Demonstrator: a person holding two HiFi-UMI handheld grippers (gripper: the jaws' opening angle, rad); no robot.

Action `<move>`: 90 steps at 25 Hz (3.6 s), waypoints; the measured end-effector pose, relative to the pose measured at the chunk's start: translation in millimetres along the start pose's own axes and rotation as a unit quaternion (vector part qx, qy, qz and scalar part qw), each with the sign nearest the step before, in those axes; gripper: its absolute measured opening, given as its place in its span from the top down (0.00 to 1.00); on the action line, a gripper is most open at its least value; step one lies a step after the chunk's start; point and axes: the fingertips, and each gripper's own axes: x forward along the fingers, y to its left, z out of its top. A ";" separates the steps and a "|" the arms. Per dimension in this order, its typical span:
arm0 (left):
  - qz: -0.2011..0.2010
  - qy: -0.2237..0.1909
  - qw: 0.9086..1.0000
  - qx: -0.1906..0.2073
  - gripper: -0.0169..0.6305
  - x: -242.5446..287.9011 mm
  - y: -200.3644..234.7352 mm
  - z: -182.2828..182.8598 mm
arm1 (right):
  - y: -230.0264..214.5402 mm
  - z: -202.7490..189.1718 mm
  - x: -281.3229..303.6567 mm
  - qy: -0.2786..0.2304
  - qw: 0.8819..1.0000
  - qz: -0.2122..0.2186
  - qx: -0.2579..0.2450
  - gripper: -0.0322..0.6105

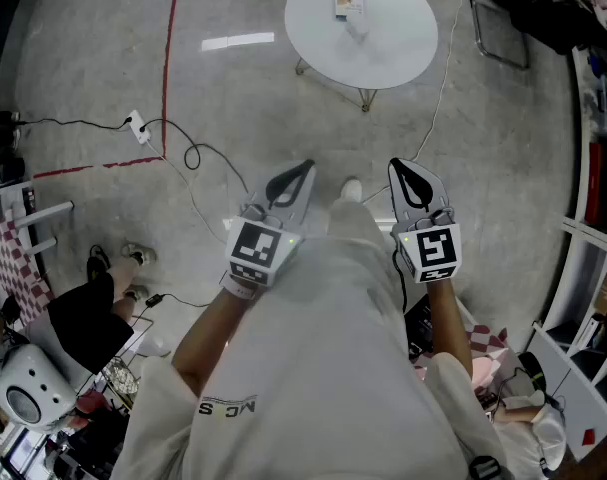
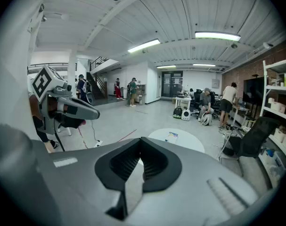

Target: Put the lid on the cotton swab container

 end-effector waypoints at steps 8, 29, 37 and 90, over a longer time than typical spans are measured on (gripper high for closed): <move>0.044 -0.008 0.999 -0.002 0.97 -6.3 -43.1 38.6 | 2.8 18.2 -40.1 -0.005 0.999 0.037 -0.004 0.95; 0.053 0.031 0.998 0.016 0.97 93.9 -108.5 67.2 | -103.4 19.8 -73.9 -0.061 0.995 0.075 0.022 0.95; 0.021 0.047 0.998 0.018 0.97 144.5 -79.7 73.7 | -138.1 28.7 -30.2 -0.047 0.997 0.062 0.021 0.95; 0.011 0.139 0.987 -0.081 0.98 408.4 223.6 8.4 | -244.5 -27.9 386.3 0.142 0.973 0.177 -0.040 0.95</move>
